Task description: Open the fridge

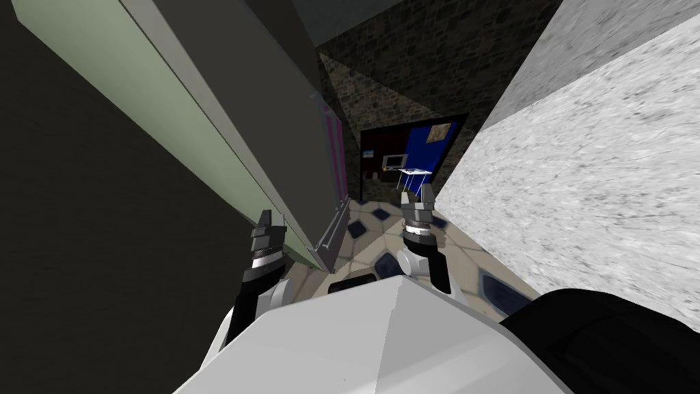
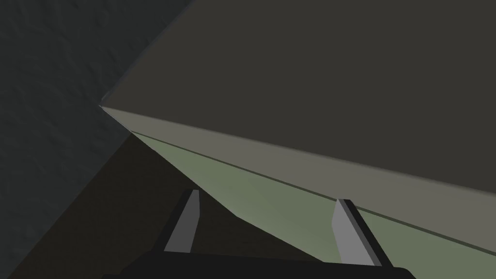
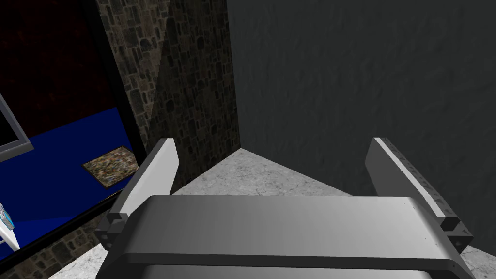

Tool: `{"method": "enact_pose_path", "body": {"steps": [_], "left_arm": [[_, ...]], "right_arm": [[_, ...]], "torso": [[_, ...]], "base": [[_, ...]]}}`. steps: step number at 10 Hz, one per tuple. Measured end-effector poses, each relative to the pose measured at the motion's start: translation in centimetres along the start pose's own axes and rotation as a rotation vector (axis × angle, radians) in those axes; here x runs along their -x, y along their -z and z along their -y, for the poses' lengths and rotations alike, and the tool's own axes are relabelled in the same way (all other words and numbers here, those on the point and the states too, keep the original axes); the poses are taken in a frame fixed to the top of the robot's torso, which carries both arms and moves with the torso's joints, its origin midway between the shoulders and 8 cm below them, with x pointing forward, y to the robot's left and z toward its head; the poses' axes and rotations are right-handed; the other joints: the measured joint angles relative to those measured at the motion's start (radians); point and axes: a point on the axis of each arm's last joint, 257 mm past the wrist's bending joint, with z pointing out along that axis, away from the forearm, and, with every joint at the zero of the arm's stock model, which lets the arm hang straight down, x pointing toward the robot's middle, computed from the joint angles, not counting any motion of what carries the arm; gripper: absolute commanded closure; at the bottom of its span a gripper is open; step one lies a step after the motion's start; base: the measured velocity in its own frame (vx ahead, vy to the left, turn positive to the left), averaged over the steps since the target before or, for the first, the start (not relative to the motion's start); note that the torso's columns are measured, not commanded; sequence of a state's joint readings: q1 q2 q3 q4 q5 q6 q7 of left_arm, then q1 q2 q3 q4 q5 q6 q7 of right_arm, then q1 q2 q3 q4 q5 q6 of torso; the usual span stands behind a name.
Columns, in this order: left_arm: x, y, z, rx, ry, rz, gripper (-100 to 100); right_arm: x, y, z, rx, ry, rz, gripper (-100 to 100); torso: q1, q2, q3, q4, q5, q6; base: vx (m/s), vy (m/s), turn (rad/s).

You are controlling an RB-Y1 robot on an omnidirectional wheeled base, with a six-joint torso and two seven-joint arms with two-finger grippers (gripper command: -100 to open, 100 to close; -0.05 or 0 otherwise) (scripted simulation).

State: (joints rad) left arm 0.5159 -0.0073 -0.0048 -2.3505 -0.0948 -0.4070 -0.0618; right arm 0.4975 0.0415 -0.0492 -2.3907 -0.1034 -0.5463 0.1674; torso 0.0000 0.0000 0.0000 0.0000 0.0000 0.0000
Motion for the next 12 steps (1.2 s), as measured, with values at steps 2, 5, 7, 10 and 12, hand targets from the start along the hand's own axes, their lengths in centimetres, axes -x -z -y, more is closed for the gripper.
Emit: {"method": "enact_pose_path", "body": {"steps": [2, 5, 7, 10, 12], "left_arm": [[0.0, 0.0, 0.0, 0.0, 0.0, 0.0, 0], [0.0, 0.0, 0.01, 0.0, 0.0, 0.0, 0], [0.0, 0.0, 0.02, 0.0, 0.0, 0.0, 0], [0.0, 0.0, 0.02, 0.0, 0.0, 0.0, -100], [-0.81, 0.19, -0.84, 0.009, -0.017, -0.049, -100]], "right_arm": [[0.0, 0.0, 0.0, 0.0, 0.0, 0.0, 0], [0.0, 0.0, -0.01, 0.0, 0.0, 0.0, 0], [0.0, 0.0, -0.01, 0.0, 0.0, 0.0, 0], [0.0, -0.01, -0.02, 0.0, 0.0, 0.0, 0], [0.0, 0.0, 0.01, 0.0, 0.0, 0.0, 0]], "torso": [[0.0, 0.104, -0.209, 0.105, 0.0, 0.0], [0.0, 0.322, -0.644, 0.322, 0.0, 0.0], [0.0, 0.47, -0.939, 0.47, 0.0, 0.0], [0.0, 0.691, -1.382, 0.691, 0.0, 0.0], [0.001, 0.734, -1.471, 0.734, 0.0, 0.0]], "base": [[0.0, 0.0, 0.0], [0.0, 0.0, 0.0], [0.0, 0.0, 0.0], [0.004, 0.002, -0.005], [0.013, 0.008, -0.024]]}}
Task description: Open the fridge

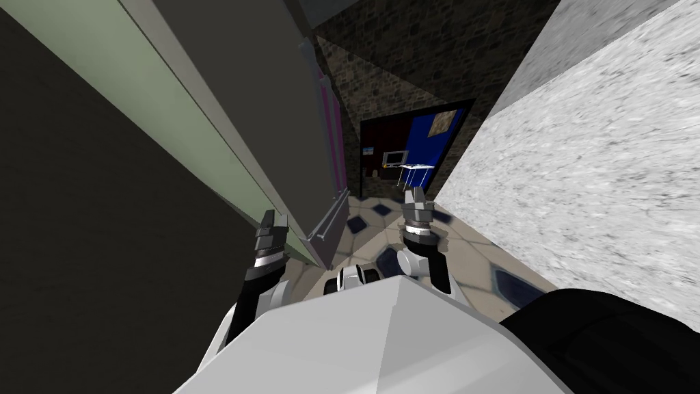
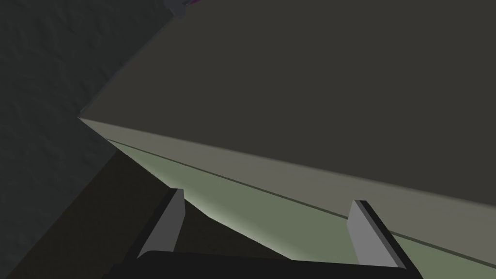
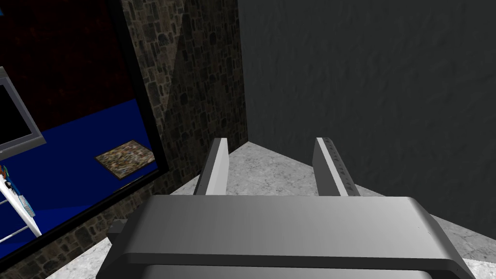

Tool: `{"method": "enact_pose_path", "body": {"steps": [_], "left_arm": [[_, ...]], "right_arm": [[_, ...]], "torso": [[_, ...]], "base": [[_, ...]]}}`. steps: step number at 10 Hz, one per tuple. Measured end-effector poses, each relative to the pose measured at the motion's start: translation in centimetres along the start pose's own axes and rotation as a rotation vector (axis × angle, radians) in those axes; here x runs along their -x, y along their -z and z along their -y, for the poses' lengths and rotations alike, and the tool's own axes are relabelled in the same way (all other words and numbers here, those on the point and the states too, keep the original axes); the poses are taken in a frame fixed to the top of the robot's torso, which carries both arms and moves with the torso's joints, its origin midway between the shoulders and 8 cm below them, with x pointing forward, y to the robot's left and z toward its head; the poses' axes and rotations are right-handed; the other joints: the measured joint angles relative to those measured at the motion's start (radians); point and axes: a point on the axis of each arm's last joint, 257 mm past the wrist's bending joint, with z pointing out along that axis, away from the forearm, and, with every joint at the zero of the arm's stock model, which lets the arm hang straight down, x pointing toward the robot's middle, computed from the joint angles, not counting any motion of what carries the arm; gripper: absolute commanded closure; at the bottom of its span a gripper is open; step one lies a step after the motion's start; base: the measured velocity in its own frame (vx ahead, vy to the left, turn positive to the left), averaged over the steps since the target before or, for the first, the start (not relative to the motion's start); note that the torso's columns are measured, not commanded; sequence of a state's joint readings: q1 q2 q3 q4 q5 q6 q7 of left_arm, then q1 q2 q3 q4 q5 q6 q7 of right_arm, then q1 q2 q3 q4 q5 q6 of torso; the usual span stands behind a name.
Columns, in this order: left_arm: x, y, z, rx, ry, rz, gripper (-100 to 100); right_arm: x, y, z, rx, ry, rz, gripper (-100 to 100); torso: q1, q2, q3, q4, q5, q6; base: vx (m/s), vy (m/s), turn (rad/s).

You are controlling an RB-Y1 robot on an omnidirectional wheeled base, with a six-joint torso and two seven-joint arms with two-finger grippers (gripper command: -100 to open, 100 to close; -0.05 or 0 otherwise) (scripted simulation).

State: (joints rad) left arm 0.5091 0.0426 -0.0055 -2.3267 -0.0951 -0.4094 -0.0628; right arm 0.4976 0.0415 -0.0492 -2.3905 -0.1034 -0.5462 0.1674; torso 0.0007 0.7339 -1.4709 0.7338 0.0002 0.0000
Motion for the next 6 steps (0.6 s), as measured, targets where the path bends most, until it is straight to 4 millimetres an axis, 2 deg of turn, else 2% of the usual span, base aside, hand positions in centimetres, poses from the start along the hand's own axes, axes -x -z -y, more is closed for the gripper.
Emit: {"method": "enact_pose_path", "body": {"steps": [3, 6], "left_arm": [[-1.1, 0.6, -2.0, 0.024, -0.02, -0.057, -100], [-2.3, 1.4, -4.8, 0.06, -0.034, -0.101, -100]], "right_arm": [[0.0, 0.0, 0.0, 0.0, 0.0, 0.0, 0], [0.0, 0.0, 0.0, 0.0, 0.0, 0.0, 0]], "torso": [[0.0, 0.004, -0.005, 0.004, 0.0, 0.0], [-0.001, 0.004, -0.005, 0.004, 0.0, 0.0]], "base": [[0.016, 0.011, -0.028], [0.023, 0.014, -0.035]]}}
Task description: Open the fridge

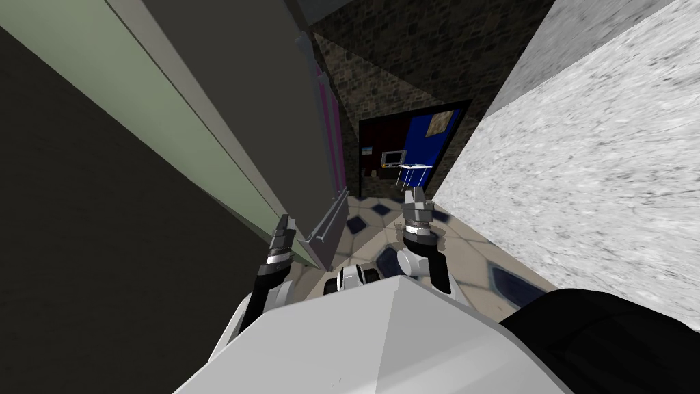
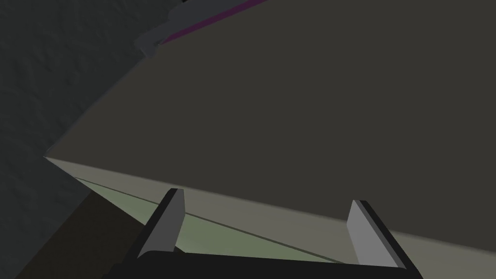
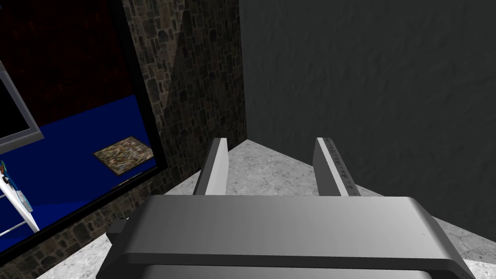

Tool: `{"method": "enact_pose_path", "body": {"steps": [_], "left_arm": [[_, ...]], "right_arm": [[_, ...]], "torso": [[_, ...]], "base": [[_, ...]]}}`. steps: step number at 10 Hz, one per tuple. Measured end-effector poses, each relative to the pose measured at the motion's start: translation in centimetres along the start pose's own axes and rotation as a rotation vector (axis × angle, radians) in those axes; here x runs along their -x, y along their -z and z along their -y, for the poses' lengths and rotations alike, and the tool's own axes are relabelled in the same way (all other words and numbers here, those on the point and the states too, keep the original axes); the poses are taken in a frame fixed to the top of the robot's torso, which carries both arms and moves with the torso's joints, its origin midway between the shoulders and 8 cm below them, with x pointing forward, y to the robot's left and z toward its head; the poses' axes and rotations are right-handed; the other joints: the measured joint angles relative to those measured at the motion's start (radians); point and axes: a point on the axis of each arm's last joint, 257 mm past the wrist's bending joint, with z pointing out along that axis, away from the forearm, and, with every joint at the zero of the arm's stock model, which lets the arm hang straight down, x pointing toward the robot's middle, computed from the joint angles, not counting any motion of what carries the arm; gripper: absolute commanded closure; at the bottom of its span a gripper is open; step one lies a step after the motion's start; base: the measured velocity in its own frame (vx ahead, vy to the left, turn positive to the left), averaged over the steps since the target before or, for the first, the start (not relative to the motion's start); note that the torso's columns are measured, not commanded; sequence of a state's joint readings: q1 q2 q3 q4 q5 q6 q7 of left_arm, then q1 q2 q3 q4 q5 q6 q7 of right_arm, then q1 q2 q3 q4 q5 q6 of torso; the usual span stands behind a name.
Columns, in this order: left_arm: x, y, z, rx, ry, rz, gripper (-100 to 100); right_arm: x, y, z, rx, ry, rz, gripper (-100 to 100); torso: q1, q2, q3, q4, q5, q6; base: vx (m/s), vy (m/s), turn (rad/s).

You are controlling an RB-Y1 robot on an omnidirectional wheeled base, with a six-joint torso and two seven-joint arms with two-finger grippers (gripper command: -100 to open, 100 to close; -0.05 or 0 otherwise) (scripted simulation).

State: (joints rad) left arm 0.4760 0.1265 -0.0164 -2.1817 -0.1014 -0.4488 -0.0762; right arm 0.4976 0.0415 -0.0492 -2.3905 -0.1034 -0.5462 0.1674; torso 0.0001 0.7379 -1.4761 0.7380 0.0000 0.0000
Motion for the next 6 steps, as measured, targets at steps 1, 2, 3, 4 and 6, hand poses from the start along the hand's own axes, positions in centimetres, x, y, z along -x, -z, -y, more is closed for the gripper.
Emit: {"method": "enact_pose_path", "body": {"steps": [1, 2, 3, 4, 6], "left_arm": [[-0.1, 0.3, -0.8, 0.013, -0.005, -0.013, -100], [-0.5, 0.8, -1.6, 0.026, -0.007, -0.024, -100], [-0.8, 1.0, -2.2, 0.032, -0.008, -0.03, -100], [-1.1, 1.2, -3.1, 0.045, -0.01, -0.038, -100], [-1.6, 1.8, -4.4, 0.066, -0.014, -0.053, -100]], "right_arm": [[0.0, 0.0, 0.0, 0.0, 0.0, 0.0, 0], [0.0, 0.0, 0.0, 0.0, 0.0, 0.0, 0], [0.0, 0.0, 0.0, 0.0, 0.0, 0.0, 0], [0.0, 0.0, 0.0, 0.0, 0.0, 0.0, 0], [0.0, 0.0, 0.0, 0.0, 0.0, 0.0, 0]], "torso": [[0.0, 0.0, 0.0, 0.0, 0.0, 0.0], [0.0, 0.0, 0.0, 0.0, 0.0, 0.0], [0.0, 0.001, 0.0, 0.0, 0.0, 0.0], [0.0, 0.001, 0.0, 0.0, 0.0, 0.0], [0.0, 0.0, 0.0, 0.0, 0.0, 0.0]], "base": [[0.027, 0.018, -0.035], [0.016, 0.013, -0.01], [0.013, 0.009, -0.022], [0.021, 0.012, -0.047], [0.018, 0.012, -0.023]]}}
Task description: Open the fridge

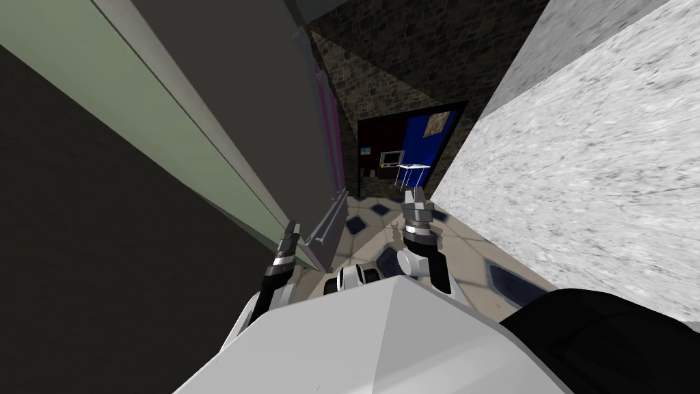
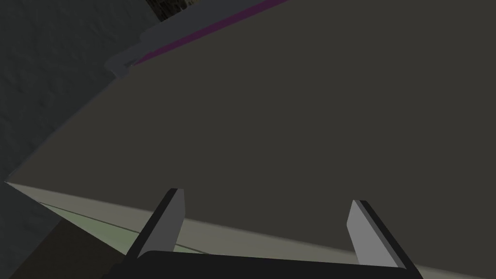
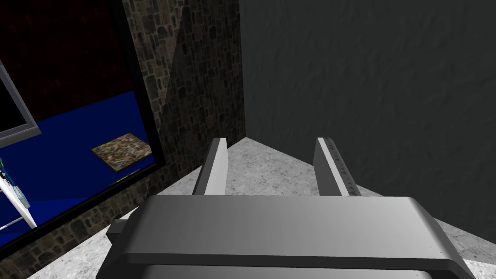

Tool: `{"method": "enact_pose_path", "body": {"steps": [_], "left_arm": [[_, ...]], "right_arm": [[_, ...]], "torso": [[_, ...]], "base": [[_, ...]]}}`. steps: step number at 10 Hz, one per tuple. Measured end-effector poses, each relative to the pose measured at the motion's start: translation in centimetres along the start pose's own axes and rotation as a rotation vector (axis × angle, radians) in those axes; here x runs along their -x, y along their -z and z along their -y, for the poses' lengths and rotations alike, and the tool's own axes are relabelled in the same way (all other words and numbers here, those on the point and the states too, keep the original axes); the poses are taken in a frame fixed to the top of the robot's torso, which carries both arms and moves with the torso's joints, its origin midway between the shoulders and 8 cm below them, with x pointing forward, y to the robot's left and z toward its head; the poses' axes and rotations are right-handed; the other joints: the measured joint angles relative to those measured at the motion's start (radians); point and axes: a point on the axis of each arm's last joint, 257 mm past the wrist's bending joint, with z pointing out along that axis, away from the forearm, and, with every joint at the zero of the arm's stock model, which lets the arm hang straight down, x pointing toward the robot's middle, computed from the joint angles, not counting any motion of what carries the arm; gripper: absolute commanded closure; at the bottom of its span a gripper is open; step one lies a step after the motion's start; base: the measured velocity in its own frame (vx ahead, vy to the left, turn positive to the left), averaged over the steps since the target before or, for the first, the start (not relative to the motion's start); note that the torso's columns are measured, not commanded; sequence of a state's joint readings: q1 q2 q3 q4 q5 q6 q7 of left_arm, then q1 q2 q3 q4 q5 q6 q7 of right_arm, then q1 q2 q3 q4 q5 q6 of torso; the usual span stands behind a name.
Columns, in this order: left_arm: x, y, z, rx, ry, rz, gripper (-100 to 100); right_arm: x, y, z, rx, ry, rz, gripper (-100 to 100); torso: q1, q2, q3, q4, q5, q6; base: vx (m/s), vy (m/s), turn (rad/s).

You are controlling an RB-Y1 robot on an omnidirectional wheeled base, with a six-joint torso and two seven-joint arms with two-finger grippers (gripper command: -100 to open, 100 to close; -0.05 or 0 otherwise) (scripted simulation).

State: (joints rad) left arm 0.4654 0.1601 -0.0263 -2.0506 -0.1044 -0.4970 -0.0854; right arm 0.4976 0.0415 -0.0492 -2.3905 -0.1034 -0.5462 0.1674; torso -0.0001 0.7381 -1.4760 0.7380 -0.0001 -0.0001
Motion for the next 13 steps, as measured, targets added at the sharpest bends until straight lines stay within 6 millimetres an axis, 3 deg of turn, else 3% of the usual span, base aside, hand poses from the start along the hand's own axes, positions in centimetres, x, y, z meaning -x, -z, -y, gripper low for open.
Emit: {"method": "enact_pose_path", "body": {"steps": [6, 13], "left_arm": [[-2.3, 1.5, -5.4, 0.075, -0.006, -0.048, -100], [-4.2, 3.8, -9.8, 0.149, -0.002, -0.085, -100]], "right_arm": [[0.0, 0.0, 0.0, 0.0, 0.0, 0.0, 0], [0.0, 0.0, 0.0, 0.0, 0.0, 0.0, 0]], "torso": [[0.003, -0.004, -0.002, -0.002, 0.001, 0.0], [0.007, -0.01, -0.005, -0.005, 0.003, 0.0]], "base": [[0.02, 0.014, -0.037], [0.015, 0.01, -0.021]]}}
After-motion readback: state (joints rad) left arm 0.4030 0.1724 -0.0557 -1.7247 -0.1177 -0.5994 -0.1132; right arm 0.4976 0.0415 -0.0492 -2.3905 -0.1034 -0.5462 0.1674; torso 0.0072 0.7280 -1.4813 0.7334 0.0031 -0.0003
